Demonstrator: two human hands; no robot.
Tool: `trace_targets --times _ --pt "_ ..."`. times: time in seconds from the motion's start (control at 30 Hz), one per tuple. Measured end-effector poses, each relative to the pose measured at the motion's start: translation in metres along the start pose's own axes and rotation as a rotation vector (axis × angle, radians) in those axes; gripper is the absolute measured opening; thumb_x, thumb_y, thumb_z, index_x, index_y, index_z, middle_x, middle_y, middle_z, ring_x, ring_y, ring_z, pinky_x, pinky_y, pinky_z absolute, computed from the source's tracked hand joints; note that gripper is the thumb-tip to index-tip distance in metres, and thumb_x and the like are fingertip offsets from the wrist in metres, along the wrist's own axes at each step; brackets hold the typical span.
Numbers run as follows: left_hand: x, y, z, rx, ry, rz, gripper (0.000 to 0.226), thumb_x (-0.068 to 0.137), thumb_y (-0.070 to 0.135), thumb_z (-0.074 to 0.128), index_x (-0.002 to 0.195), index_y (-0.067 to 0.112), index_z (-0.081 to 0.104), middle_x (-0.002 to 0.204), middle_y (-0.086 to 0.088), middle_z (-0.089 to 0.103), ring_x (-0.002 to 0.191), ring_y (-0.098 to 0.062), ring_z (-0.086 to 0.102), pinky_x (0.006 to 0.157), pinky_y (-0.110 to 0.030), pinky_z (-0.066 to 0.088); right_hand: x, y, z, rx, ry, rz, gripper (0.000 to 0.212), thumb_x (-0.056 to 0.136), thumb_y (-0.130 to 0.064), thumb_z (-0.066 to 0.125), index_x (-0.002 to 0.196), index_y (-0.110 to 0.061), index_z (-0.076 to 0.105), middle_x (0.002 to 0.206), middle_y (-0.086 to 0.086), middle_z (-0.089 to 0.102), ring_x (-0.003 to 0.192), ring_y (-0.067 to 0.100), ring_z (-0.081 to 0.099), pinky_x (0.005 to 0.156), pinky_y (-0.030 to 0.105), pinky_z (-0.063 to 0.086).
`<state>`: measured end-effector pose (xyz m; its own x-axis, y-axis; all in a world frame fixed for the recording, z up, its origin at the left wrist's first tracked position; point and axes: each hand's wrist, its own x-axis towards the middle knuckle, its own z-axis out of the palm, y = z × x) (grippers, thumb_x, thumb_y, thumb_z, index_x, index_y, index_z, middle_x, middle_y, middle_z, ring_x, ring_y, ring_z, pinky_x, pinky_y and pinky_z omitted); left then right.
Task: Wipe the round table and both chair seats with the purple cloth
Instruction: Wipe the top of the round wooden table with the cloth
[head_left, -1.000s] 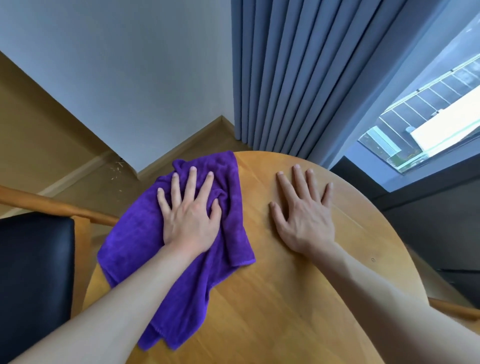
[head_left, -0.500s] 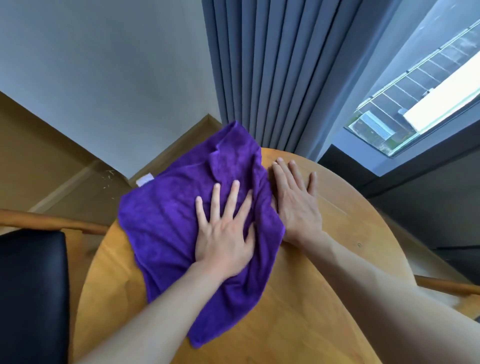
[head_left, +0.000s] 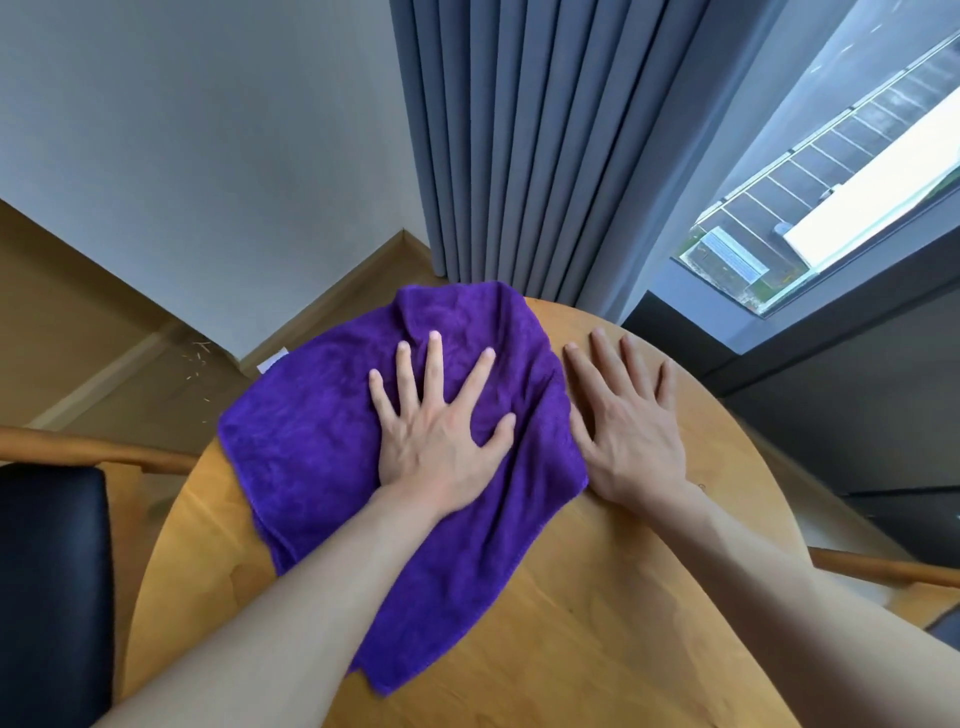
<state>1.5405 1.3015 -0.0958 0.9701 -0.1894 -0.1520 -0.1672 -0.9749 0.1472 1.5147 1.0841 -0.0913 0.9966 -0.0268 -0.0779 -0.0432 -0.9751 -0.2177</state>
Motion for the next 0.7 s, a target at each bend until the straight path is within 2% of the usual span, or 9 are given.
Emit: trace_targets --times 0.13,0.27,0.43,0.57,0.63,0.7 --pt "0.049 0.004 -0.011 -0.029 -0.022 -0.013 0.074 0.091 0.077 0.018 0.159 0.051 0.002 0.172 -0.005 -0.009 0.157 -0.036 -0.012 0.120 -0.065 -0.009 0.000 -0.001 -0.001 0.042 0.017 -0.002 0.068 0.101 -0.063 0.010 0.163 -0.035 0.018 0.172 -0.005 0.013 0.159 0.022 0.001 0.125 0.058 0.000" --pt "0.040 0.002 -0.012 -0.046 0.012 0.058 0.065 0.099 0.050 0.021 0.162 0.040 0.011 0.173 -0.003 0.000 0.158 -0.031 -0.004 0.125 -0.060 -0.003 -0.001 0.001 -0.003 0.183 0.079 0.033 0.063 0.100 -0.047 0.022 0.159 -0.028 0.036 0.169 -0.009 0.024 0.159 0.016 0.009 0.127 0.055 0.001" --pt "-0.021 -0.014 -0.008 -0.024 0.002 0.348 0.065 0.097 0.033 0.030 0.162 0.021 0.027 0.172 0.000 0.014 0.158 -0.022 0.010 0.127 -0.050 0.011 -0.002 0.001 -0.005 0.267 0.114 0.045 0.063 0.099 -0.047 0.027 0.155 -0.023 0.044 0.166 -0.008 0.031 0.158 0.013 0.014 0.127 0.052 0.000" --pt "0.002 -0.032 -0.015 -0.011 -0.062 0.526 0.066 0.100 0.036 0.028 0.164 0.022 0.017 0.173 0.001 0.005 0.159 -0.019 0.004 0.129 -0.042 0.007 -0.002 -0.001 -0.004 0.256 0.111 0.042 0.063 0.099 -0.048 0.030 0.155 -0.023 0.043 0.166 -0.007 0.032 0.158 0.014 0.014 0.127 0.053 0.001" --pt "0.032 -0.021 -0.018 -0.025 -0.048 0.470 0.064 0.104 0.036 0.024 0.165 0.021 0.011 0.173 0.000 0.000 0.159 -0.018 -0.001 0.129 -0.040 0.003 -0.002 -0.002 -0.004 0.247 0.108 0.040 0.064 0.099 -0.049 0.031 0.158 -0.024 0.038 0.166 -0.006 0.032 0.158 0.015 0.014 0.127 0.053 0.000" --pt "0.058 0.003 -0.017 -0.044 -0.017 0.315 0.063 0.107 0.035 0.023 0.165 0.019 0.006 0.173 -0.004 -0.002 0.159 -0.021 -0.004 0.129 -0.041 -0.001 -0.003 -0.002 -0.003 0.251 0.114 0.033 0.067 0.098 -0.049 0.032 0.160 -0.024 0.033 0.166 -0.005 0.032 0.158 0.016 0.014 0.127 0.052 0.000"
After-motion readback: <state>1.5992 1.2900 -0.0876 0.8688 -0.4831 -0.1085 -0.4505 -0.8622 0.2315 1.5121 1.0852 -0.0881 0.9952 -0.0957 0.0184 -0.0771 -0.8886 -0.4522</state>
